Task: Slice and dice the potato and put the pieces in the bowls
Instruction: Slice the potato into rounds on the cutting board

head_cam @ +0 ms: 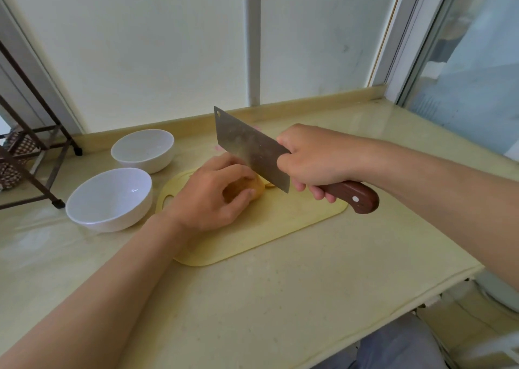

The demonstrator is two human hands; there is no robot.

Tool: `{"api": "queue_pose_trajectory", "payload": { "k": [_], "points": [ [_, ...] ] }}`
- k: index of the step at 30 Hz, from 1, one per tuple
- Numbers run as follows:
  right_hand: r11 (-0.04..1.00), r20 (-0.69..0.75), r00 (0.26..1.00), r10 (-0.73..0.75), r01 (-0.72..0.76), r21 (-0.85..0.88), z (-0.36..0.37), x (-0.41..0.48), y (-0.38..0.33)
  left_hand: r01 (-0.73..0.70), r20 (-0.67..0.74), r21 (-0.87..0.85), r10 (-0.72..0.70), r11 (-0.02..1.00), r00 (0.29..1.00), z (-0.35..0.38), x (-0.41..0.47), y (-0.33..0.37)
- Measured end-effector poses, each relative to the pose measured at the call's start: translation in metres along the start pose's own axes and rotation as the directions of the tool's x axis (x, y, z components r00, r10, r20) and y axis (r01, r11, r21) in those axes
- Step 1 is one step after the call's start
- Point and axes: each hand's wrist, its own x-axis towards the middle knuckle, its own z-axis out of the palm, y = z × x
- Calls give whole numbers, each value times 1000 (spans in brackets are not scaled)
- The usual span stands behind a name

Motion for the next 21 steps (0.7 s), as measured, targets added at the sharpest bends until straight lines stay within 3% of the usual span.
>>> {"api": "queue_pose_trajectory", "payload": {
  "k": [21],
  "points": [
    [998,31,998,61,-61,-17,-1,-8,0,27,-15,1,-27,1000,1000,0,-2,-1]
  ]
}}
